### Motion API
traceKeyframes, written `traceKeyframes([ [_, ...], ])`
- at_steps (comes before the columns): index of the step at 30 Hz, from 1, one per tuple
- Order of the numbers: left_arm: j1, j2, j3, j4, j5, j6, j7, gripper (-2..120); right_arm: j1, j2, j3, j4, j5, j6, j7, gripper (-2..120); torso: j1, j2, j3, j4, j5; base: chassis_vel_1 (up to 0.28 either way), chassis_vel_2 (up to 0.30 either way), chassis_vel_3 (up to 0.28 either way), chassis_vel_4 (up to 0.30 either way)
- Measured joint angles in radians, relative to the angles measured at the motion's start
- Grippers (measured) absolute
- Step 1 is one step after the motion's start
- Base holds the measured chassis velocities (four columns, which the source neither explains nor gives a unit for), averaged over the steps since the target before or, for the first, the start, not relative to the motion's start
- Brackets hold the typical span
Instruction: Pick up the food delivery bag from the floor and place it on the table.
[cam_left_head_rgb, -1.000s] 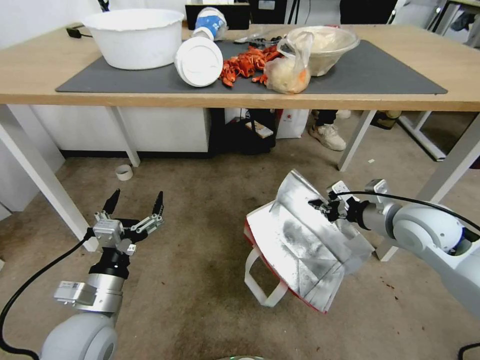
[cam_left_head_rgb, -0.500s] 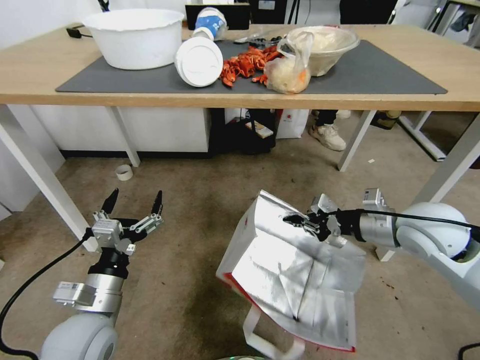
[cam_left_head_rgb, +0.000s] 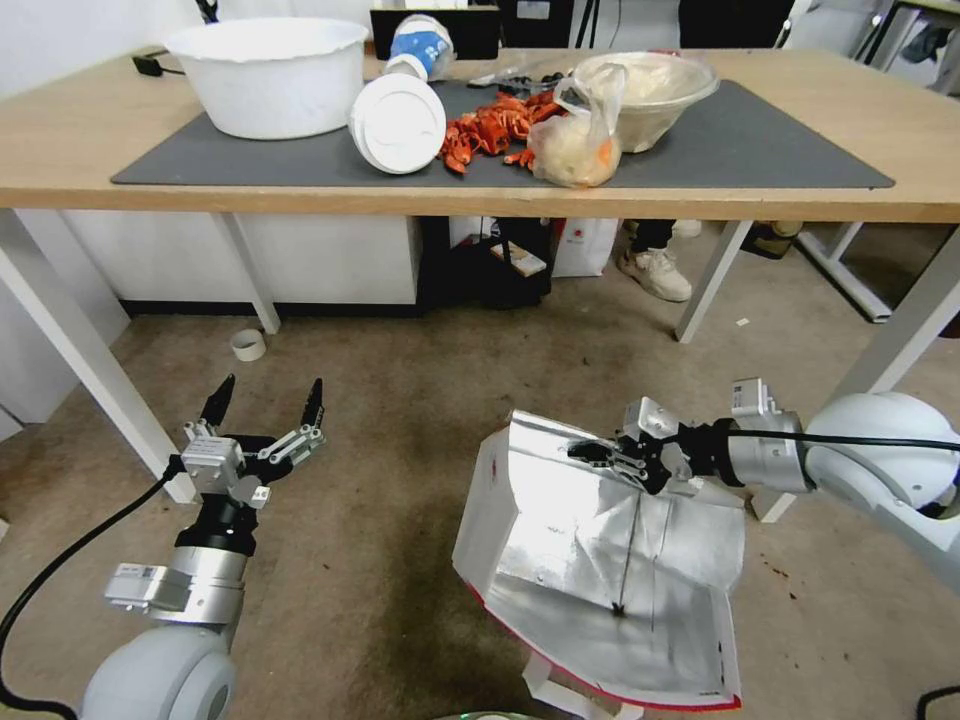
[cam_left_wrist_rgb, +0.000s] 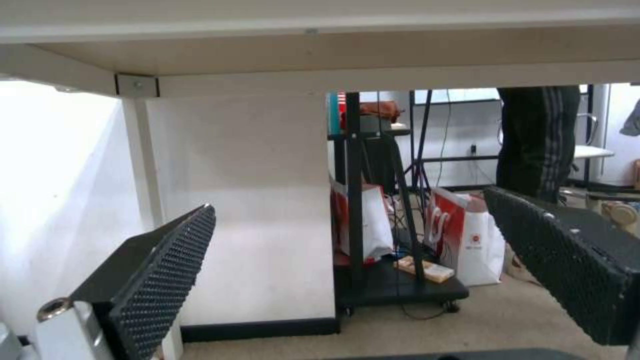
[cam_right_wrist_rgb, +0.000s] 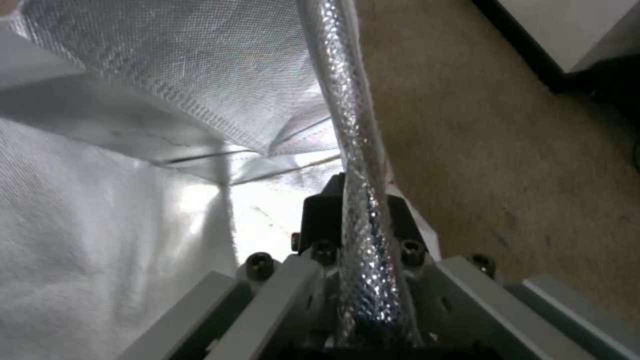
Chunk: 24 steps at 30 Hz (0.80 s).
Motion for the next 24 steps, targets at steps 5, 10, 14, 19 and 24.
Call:
traceKeyframes([
  [5,0.001,-0.006,0.0,-0.002,0.003,-0.006,-0.003,100,0.004,-0.012,-0.004,0.011,0.001,0.006,-0.012,0,0.0,0.0,0.0,-0.0001,0.0,0.0,0.0,0.0,0.0],
  [10,0.001,-0.007,0.0,-0.005,0.004,-0.021,-0.001,100,0.002,-0.013,-0.003,0.015,0.003,0.01,-0.015,0,0.0,0.0,0.0,-0.0001,0.0,0.0,0.0,0.0,0.0],
  [14,0.0,-0.006,-0.001,-0.008,0.004,-0.03,0.002,100,0.0,-0.012,-0.003,0.015,0.003,0.013,-0.018,0,0.0,0.0,0.0,0.0,0.0,0.0,0.0,0.0,0.0],
  [19,0.0,-0.003,-0.002,-0.011,0.003,-0.034,0.006,100,0.001,-0.017,-0.004,0.021,0.009,0.017,-0.021,0,0.0,0.0,0.0,0.0,0.0,0.0,0.0,0.0,0.0],
  [24,0.0,-0.004,0.0,-0.011,0.003,-0.035,0.009,100,0.003,-0.034,-0.005,0.033,0.021,0.018,-0.027,0,0.0,0.0,0.0,0.0,-0.0001,0.0,0.0,0.0,0.0],
])
